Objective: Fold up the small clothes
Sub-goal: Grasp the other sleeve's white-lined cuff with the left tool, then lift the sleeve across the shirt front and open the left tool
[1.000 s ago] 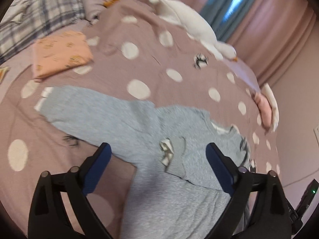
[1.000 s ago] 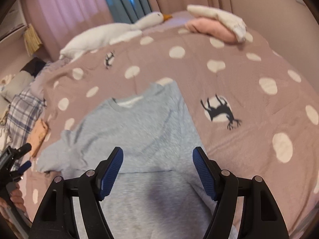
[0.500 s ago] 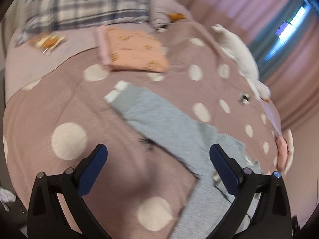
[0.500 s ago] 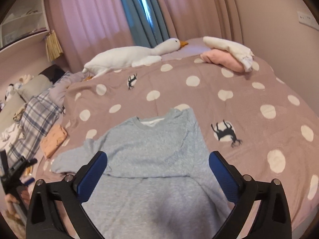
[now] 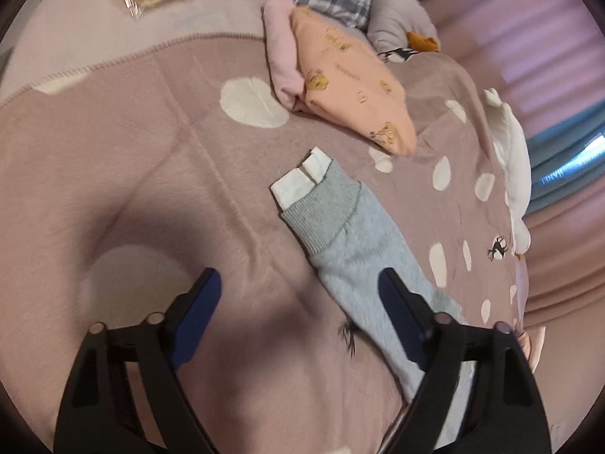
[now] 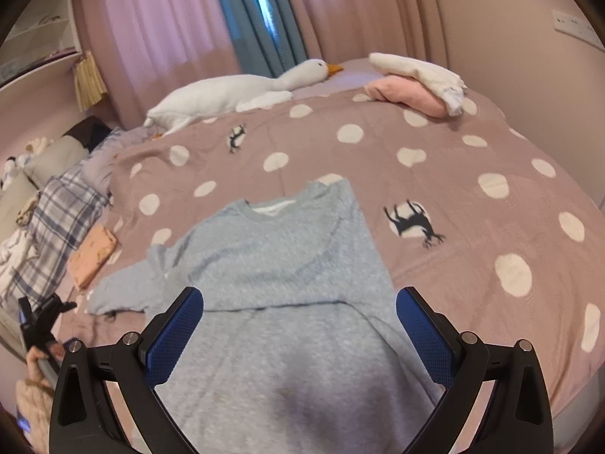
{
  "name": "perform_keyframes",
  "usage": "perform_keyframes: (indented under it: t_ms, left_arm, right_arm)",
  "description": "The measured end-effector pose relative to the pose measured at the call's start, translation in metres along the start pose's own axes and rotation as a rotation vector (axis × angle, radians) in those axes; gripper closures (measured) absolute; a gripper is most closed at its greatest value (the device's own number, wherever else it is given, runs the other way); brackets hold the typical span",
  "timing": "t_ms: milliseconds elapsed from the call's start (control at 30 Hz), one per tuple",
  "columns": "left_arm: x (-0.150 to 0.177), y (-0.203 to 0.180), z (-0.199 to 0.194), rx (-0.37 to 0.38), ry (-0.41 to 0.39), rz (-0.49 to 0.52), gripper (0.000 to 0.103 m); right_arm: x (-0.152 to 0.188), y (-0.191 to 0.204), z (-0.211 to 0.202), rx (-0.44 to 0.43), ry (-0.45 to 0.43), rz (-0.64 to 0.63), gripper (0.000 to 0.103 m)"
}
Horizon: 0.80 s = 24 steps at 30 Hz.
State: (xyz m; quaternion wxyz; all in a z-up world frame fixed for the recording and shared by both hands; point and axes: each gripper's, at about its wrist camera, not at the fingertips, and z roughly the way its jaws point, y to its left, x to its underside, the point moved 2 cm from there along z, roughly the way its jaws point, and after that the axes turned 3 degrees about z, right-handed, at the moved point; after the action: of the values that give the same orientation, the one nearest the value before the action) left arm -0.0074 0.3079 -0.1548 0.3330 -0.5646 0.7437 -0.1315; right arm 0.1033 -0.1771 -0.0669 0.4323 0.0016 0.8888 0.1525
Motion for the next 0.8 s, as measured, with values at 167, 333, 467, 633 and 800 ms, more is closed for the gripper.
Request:
perform_keyframes:
  t_ms: [167, 333, 467, 633, 800]
  left_arm:
    - [-0.009, -0.006, 0.023, 0.000, -0.012, 0.021, 0.031]
    - [-0.017, -0.010, 0.040, 0.038, -0.019, -0.019, 0.036]
    - [-0.021, -0.012, 0.054, 0.051, 0.000, -0.043, 0.072]
    - [-0.019, -0.018, 0.051, 0.041, -0.018, -0.031, 0.088]
    - [-0.021, -0.048, 0.015, 0.081, -0.106, 0.034, 0.088]
  right_arm:
    - [0.003, -0.011, 0.002, 0.040, 0.021, 0.036, 0.002]
    - [0.001, -0.017, 0.003, 0.064, 0.020, 0.053, 0.002]
    - [0.000, -0.018, 0.006, 0.057, 0.022, 0.068, 0.002]
    - [0.001, -0.020, 0.010, 0.063, 0.035, 0.068, 0.002]
    - [0.000, -0.024, 0.005, 0.070, 0.022, 0.078, 0.002]
